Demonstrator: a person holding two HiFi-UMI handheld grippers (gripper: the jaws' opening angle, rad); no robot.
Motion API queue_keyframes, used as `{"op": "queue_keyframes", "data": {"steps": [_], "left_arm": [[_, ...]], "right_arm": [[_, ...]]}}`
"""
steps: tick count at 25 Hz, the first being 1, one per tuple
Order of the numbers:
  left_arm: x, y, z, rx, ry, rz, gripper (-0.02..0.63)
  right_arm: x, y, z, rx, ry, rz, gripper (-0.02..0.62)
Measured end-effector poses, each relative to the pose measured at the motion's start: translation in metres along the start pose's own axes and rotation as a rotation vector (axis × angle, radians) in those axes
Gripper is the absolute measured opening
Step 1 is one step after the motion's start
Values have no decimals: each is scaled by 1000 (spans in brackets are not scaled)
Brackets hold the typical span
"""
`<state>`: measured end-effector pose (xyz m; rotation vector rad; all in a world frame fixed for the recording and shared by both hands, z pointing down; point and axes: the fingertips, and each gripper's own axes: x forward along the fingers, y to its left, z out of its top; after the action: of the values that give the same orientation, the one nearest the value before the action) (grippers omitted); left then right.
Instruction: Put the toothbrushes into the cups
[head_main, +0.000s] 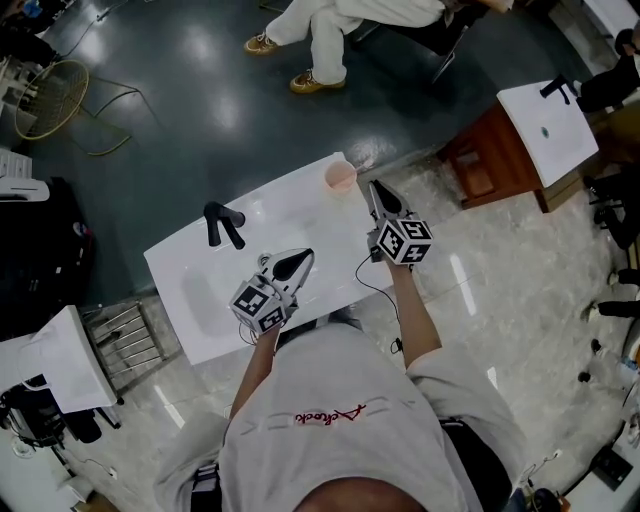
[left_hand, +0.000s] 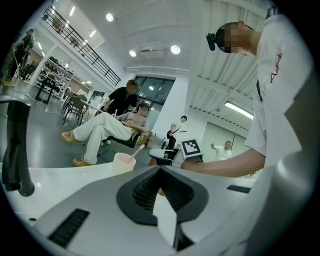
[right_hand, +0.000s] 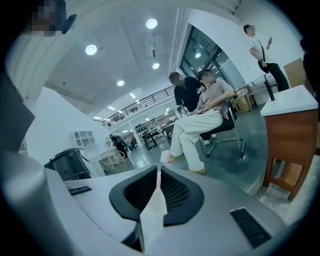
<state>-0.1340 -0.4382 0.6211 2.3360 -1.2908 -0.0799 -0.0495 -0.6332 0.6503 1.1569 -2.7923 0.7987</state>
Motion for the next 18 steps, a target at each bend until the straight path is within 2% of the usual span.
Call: {"op": "queue_keyframes", "data": {"steps": [3, 9, 14, 18], "left_arm": [[2, -12, 3, 12, -5, -17, 14], [0, -34, 9, 56, -29, -47, 14], [10, -51, 25, 105, -58, -74, 14], [16, -65, 28, 115, -77, -87, 14]], "right_arm": [[-15, 2, 5, -15, -11, -9, 0], [-50, 10, 15, -72, -56, -19, -2], [-81, 29, 33, -206, -116, -2, -2], [-104, 50, 36, -315, -121, 34, -3]]}}
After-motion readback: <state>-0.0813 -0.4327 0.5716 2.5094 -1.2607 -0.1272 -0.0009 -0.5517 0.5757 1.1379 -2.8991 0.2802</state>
